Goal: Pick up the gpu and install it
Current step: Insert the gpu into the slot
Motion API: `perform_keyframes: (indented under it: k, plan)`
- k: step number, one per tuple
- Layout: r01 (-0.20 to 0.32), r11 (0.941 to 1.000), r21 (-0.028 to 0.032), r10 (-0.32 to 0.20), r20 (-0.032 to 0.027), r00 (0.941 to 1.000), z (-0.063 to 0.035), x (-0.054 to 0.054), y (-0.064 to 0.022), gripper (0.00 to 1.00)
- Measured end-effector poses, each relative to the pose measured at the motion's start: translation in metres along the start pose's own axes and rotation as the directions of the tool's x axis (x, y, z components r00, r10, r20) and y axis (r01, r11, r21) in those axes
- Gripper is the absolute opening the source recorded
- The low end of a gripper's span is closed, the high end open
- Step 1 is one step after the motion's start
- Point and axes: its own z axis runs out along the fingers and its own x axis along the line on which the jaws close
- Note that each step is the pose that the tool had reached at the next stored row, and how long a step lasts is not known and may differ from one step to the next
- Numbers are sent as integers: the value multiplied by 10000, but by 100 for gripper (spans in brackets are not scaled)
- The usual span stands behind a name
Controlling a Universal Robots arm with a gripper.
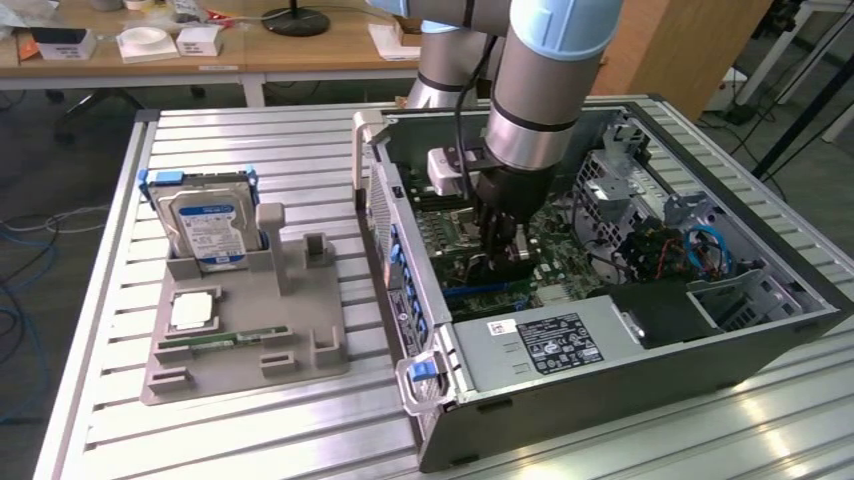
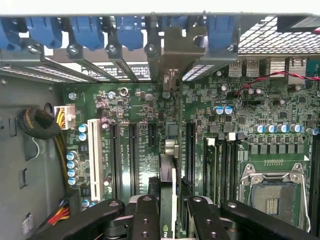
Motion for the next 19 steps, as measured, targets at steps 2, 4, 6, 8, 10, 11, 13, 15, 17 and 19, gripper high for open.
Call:
perform_keyframes:
  k: [2,4,6,8,10,11,13,15,17,19]
  plan:
    - [0,10000,-1,0,7,10000,3,-2,0,26]
    - [-2,10000,0,2,9,10000,21,-2,1,26]
    - [-3,10000,-2,3,3,10000,48,-2,6,26]
    - [-1,10000,-6,1,-3,10000,64,-1,8,26]
    - [-2,10000,-2,2,3,10000,69,-4,8,26]
    - [-3,10000,0,3,8,10000,72,-5,8,26]
    - [-2,10000,1,2,9,10000,73,-5,8,26]
    - [-2,10000,1,2,7,10000,72,-5,8,26]
    - [-2,10000,1,2,8,10000,73,-5,8,26]
    - [-1,10000,1,1,9,10000,72,-6,7,26]
